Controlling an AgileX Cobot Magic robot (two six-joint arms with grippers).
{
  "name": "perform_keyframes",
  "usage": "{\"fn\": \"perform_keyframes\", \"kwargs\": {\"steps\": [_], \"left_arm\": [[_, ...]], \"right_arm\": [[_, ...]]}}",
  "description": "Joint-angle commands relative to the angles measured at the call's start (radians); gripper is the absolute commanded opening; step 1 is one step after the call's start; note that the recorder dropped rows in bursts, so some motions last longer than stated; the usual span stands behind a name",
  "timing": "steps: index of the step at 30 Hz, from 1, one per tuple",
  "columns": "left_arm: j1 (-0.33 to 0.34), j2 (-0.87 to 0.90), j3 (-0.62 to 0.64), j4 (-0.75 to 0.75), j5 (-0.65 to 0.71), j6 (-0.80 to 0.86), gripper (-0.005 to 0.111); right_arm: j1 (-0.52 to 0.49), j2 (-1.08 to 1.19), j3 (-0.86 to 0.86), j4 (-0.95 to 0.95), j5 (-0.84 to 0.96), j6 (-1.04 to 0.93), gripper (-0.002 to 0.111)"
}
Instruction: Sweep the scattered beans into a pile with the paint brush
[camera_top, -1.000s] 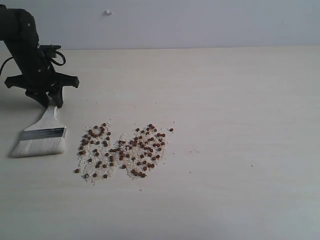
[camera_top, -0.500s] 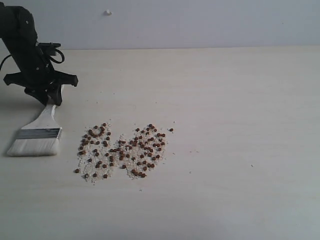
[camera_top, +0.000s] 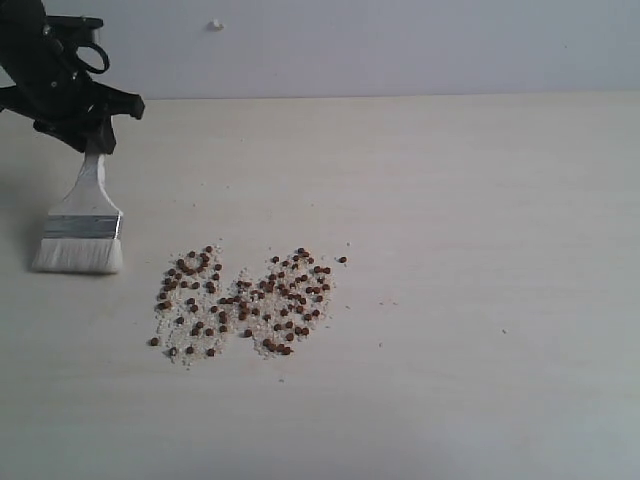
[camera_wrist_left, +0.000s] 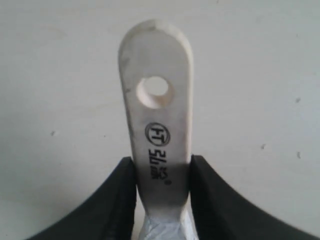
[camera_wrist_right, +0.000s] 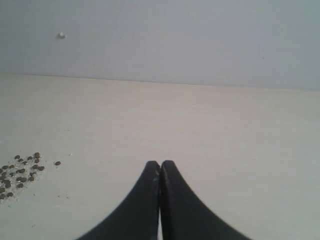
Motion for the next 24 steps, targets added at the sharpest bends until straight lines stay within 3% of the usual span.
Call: {"fn": "perform_keyframes", "kwargs": {"steps": [1,9,19,24], "left_arm": [[-0.002,-0.016,0.002,0.002,-0.104,0.008,0.000],[-0.002,-0.017,0.002,0.002,-0.204,0.008,0.000],[-0.002,-0.081,0.002,-0.025,-0.241,0.008,0.000],[-0.013,-0.131,0.002,-0.041,-0.241,0.010,0.000]], "right_arm": [[-0.003,-0.006,0.005,0.000,-0.005,-0.001,0.000],[-0.003,-0.006,0.005,0.000,-0.065,-0.001,0.000],[-0.003,-0.006,0.005,0.077,-0.328,0.006,0.000],[-0.003,-0.006,0.005,0.199,-0.450,0.207,0.000]]}}
